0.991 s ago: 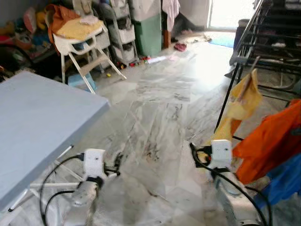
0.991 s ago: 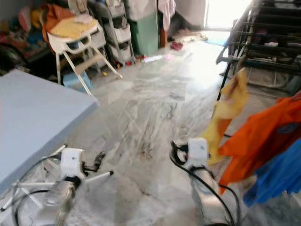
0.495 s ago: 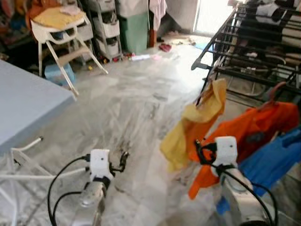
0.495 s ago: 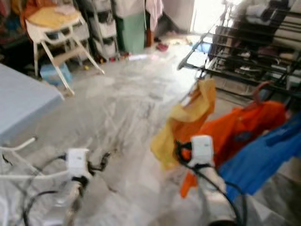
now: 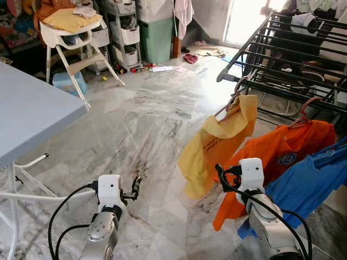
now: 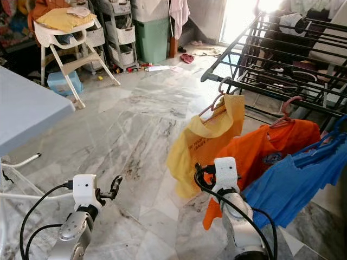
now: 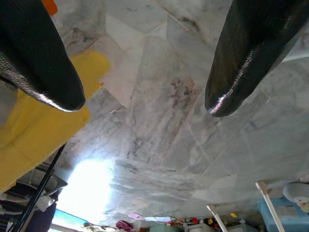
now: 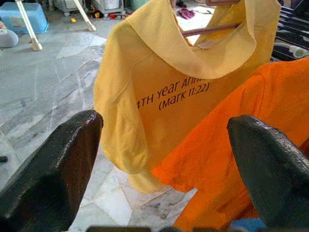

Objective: Hang hanger

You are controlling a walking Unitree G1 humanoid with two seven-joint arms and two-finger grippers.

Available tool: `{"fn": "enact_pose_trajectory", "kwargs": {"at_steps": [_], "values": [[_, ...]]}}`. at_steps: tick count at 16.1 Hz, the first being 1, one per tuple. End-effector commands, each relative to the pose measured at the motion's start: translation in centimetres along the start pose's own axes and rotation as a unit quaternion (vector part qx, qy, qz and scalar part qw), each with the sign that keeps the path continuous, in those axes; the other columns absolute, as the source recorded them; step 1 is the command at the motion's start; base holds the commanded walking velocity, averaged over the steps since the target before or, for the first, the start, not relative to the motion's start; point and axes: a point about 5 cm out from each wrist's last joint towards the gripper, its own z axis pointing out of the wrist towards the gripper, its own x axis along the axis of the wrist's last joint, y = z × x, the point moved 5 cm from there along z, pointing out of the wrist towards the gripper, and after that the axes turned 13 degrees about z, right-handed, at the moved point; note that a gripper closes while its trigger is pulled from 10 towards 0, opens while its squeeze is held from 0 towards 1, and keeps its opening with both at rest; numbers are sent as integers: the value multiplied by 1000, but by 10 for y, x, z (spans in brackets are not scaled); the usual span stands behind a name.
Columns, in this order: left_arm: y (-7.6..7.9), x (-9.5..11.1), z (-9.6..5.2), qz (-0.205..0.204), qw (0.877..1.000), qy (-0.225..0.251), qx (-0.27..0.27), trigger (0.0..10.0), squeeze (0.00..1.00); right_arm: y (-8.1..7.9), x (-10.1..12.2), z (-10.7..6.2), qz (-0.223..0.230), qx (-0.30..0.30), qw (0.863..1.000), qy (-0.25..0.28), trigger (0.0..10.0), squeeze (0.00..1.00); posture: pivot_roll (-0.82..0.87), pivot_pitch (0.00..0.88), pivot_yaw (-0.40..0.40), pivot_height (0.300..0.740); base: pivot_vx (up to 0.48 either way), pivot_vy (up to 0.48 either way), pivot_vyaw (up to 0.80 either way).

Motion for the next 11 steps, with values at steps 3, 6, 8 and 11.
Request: {"fn": "enact_pose_trajectory", "kwargs": {"at_steps": [3, 6, 8, 11], "values": [[-4, 12, 9, 15, 1000, 16, -6, 10000, 0, 9, 3, 1, 9, -22, 1000, 8, 10000, 0, -118, 0, 28, 740, 0, 0, 0], [-3, 18, 13, 16, 999, 23, -20, 10000, 0, 10, 1, 0, 16, -29, 999, 12, 10000, 0, -123, 0, 52, 740, 0, 0, 0], [-3, 16, 12, 22, 999, 18, -24, 10000, 0, 10, 0, -2, 21, -36, 999, 17, 10000, 0, -126, 0, 77, 740, 0, 0, 0], [-5, 14, 10, 34, 999, 18, -31, 10000, 0, 11, 1, -3, 29, -43, 998, 24, 10000, 0, -136, 0, 111, 740, 0, 0, 0]]}}
